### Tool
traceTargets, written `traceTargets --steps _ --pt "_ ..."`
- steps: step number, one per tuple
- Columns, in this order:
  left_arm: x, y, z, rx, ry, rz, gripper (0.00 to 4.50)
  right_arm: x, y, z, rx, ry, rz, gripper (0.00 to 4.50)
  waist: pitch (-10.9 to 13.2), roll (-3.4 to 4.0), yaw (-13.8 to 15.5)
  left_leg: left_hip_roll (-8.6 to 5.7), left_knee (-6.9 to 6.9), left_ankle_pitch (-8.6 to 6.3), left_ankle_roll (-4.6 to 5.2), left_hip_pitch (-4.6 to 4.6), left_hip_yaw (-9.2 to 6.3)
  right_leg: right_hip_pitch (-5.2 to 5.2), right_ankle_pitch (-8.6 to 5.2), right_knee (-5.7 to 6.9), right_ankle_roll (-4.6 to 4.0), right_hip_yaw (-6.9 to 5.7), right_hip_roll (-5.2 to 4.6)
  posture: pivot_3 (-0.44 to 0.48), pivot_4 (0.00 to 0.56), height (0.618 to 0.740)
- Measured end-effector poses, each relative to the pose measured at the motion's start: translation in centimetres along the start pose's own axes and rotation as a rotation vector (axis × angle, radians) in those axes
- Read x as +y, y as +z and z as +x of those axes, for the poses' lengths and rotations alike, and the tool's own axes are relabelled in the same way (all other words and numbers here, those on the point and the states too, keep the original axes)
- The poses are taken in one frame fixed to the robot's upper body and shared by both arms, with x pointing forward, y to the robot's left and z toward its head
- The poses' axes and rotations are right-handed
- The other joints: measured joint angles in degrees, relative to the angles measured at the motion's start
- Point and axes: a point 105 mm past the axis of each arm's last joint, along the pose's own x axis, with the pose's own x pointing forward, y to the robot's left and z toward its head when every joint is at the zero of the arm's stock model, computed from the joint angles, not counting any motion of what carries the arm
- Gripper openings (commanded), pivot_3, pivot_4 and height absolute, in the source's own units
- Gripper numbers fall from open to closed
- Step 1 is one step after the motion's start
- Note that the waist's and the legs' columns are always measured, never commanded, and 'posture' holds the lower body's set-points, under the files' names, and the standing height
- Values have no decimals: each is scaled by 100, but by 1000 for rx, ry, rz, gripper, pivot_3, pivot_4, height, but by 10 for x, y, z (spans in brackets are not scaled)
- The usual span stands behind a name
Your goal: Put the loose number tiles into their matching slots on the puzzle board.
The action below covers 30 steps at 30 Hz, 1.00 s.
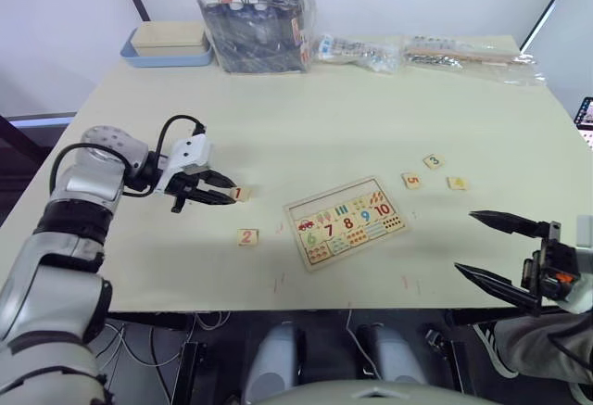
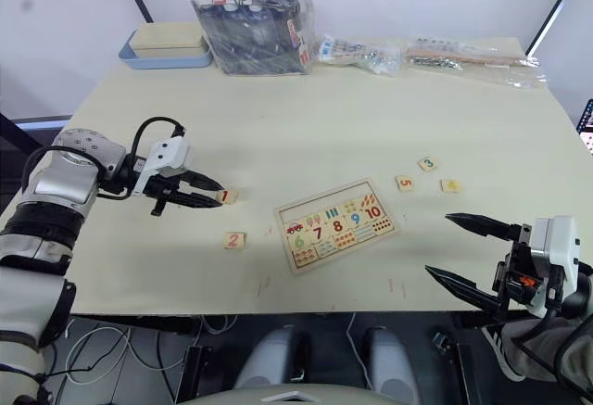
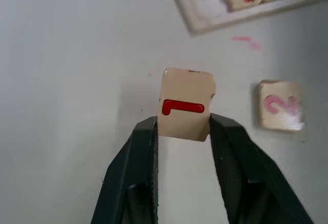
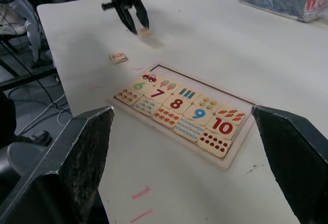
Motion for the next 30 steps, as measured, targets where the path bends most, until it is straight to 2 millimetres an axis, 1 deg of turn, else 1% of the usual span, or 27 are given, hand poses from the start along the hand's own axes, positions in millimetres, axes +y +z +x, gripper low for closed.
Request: traceTargets --steps 1,3,4,6,7,8,9,11,15,16,19,20,24,30 --pt "-6 6 0 7 -10 -12 996 0 0 0 -1 0 -1 4500 0 0 -1 0 0 0 0 0 0 0 0 0 0 0 1 0 150 740" --pt "-11 14 0 5 -21 -33 996 -1 0 0 -3 -2 -2 4500 1 0 4 1 0 0 0 1 -1 0 -1 1 0 -1 1 0 150 740" --pt "-18 21 0 22 -32 -78 996 -1 1 0 -5 -3 -6 4500 1 -1 0 1 0 0 0 0 -2 1 -1 1 0 -1 2 0 150 740" --pt "-26 42 -1 55 -27 -101 996 -2 2 1 -7 -2 -9 4500 2 0 12 -1 0 0 0 0 -4 1 -2 0 1 -1 2 0 150 740" --pt "-28 47 -1 64 -20 -98 996 -2 2 1 -8 -1 -10 4500 1 0 13 -2 0 0 0 1 -4 2 -2 0 1 -1 2 0 150 740" --pt "-31 57 -1 89 -6 -109 996 -2 2 1 -9 0 -12 4500 2 0 12 -3 0 0 0 0 -5 2 -2 0 2 0 3 0 150 740" --pt "-33 62 -2 97 0 -106 996 -2 2 1 -10 0 -13 4500 2 -1 11 -3 0 0 0 -1 -6 2 -3 0 2 0 4 0 150 740" --pt "-35 82 -4 128 33 -78 996 -3 4 2 -15 0 -19 4500 0 3 7 -5 0 0 0 5 -4 2 -10 1 11 4 8 0 150 740" --pt "-37 88 -3 175 37 -94 996 -4 4 2 -17 0 -21 4500 0 4 3 -8 0 0 0 5 -2 2 -14 1 17 9 16 0 150 740" --pt "-33 98 4 290 62 -139 996 -5 6 4 -24 3 -29 4500 3 1 17 -19 5 1 -1 -5 -18 2 -17 -2 18 65 67 0 150 740" --pt "-30 108 9 317 71 -144 996 -5 7 5 -31 10 -37 4500 2 1 19 -29 8 1 0 -3 -28 7 -22 0 24 106 87 0 150 740" --pt "-29 112 16 332 66 -153 996 -5 8 5 -34 17 -43 4500 2 1 19 -29 9 1 0 -4 -31 7 -22 1 27 118 90 0 150 740" --pt "-29 112 33 391 66 -208 996 -4 10 6 -28 38 -57 4500 2 2 -2 -27 9 0 0 -4 -29 6 -20 3 28 127 91 0 150 740" --pt "-28 114 49 435 109 -296 996 -4 12 6 -13 59 -75 4500 2 2 1 -19 9 1 0 -4 -31 4 -20 5 29 128 93 0 150 740"
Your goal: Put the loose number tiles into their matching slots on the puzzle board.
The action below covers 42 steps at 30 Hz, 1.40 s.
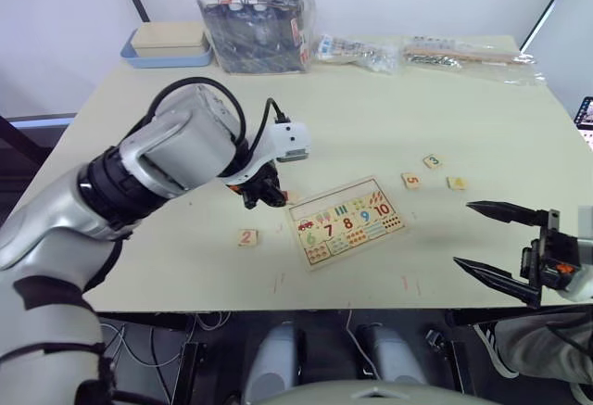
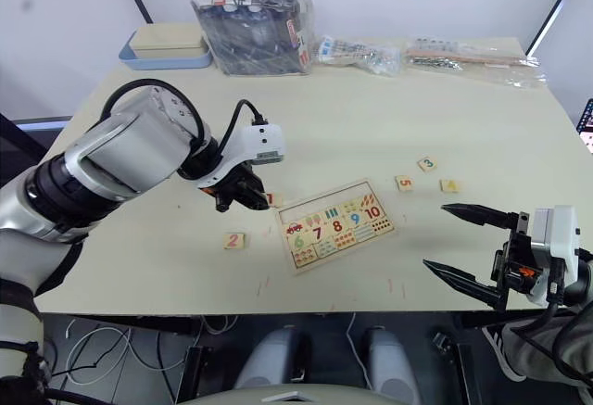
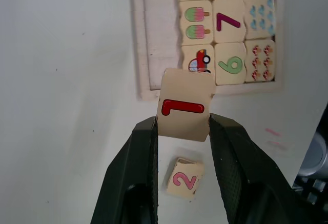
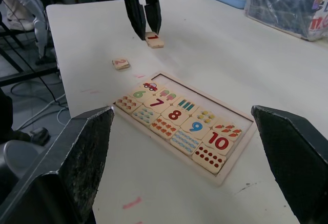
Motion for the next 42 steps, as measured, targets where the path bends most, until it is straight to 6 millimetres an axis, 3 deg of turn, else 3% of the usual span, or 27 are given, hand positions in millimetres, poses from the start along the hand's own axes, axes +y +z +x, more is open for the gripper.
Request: traceTargets --steps 15,42 --pt "-6 4 49 54 28 -98 996 1 -2 2 3 3 -3 4500 0 1 -1 -1 5 0 0 -2 -4 0 6 6 -10 3 -1 0 150 740" --pt "-1 0 60 56 117 -130 996 1 -8 4 -6 -22 0 4500 -1 1 2 -3 6 0 -1 -2 -4 0 6 7 -10 3 -3 0 150 740"
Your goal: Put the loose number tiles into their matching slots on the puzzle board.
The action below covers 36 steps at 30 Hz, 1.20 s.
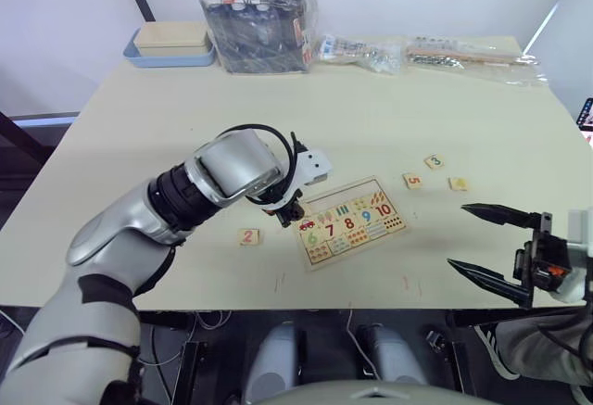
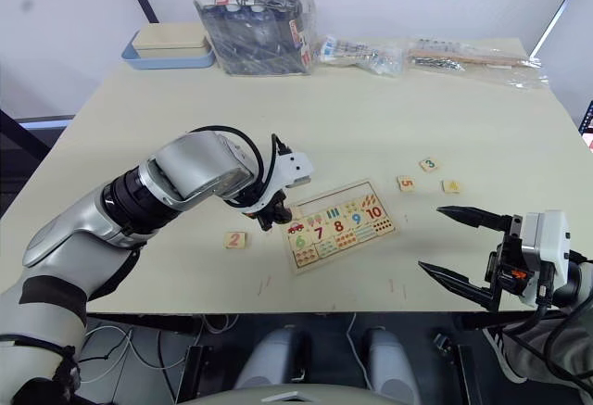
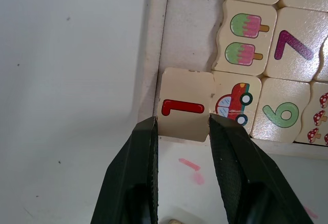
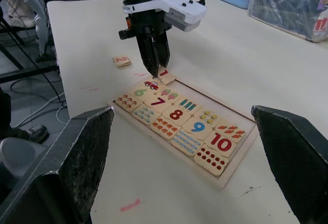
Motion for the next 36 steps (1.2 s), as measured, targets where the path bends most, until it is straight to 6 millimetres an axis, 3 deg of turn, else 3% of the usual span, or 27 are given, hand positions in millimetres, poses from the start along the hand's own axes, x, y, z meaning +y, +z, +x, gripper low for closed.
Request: traceTargets --steps 36 --pt "-2 -2 2 -28 2 40 996 2 -2 -1 5 -14 10 4500 0 1 1 -1 0 0 0 1 0 0 0 0 0 0 0 0 150 740"
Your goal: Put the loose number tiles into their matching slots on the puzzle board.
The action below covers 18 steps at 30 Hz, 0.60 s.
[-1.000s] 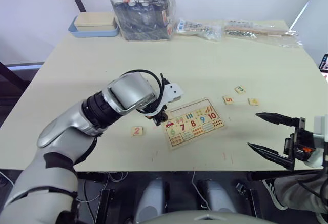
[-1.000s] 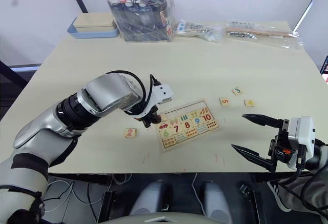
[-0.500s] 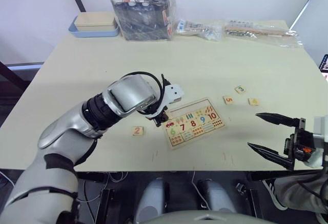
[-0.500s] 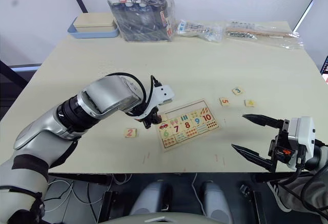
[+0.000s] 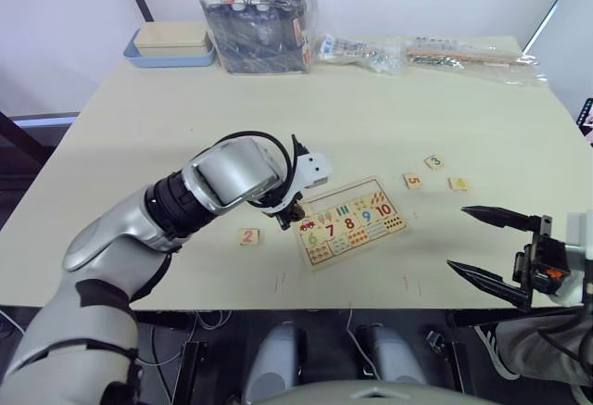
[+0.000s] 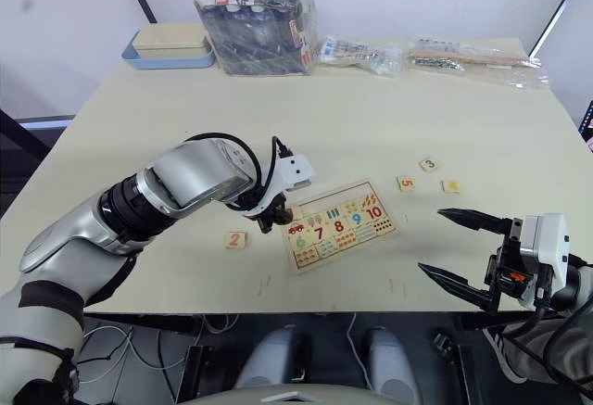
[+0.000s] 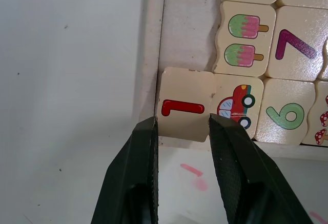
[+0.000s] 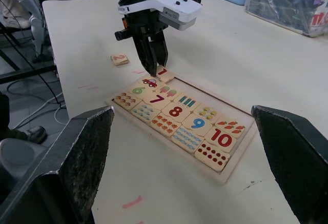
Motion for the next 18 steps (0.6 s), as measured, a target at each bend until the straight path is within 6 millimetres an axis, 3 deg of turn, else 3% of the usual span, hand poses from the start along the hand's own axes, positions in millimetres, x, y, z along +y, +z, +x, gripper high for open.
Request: traceTargets --steps 14,16,17,18 --pt "0 0 0 1 -2 2 996 0 0 0 0 -2 0 4500 0 0 0 0 0 0 0 0 0 0 0 0 0 0 0 0 150 740" --pt "0 0 0 1 -2 2 1993 0 0 0 0 -2 0 4500 0 0 0 0 0 0 0 0 0 0 0 0 0 0 0 0 150 740" --pt "1 0 0 1 2 2 2230 0 0 0 0 -3 -1 4500 0 0 0 0 0 0 0 0 0 0 0 0 0 0 0 0 150 740" --pt "1 0 0 1 1 2 3073 0 0 0 0 -2 -1 4500 0 0 0 -1 0 0 0 0 0 0 0 0 0 0 0 0 150 740"
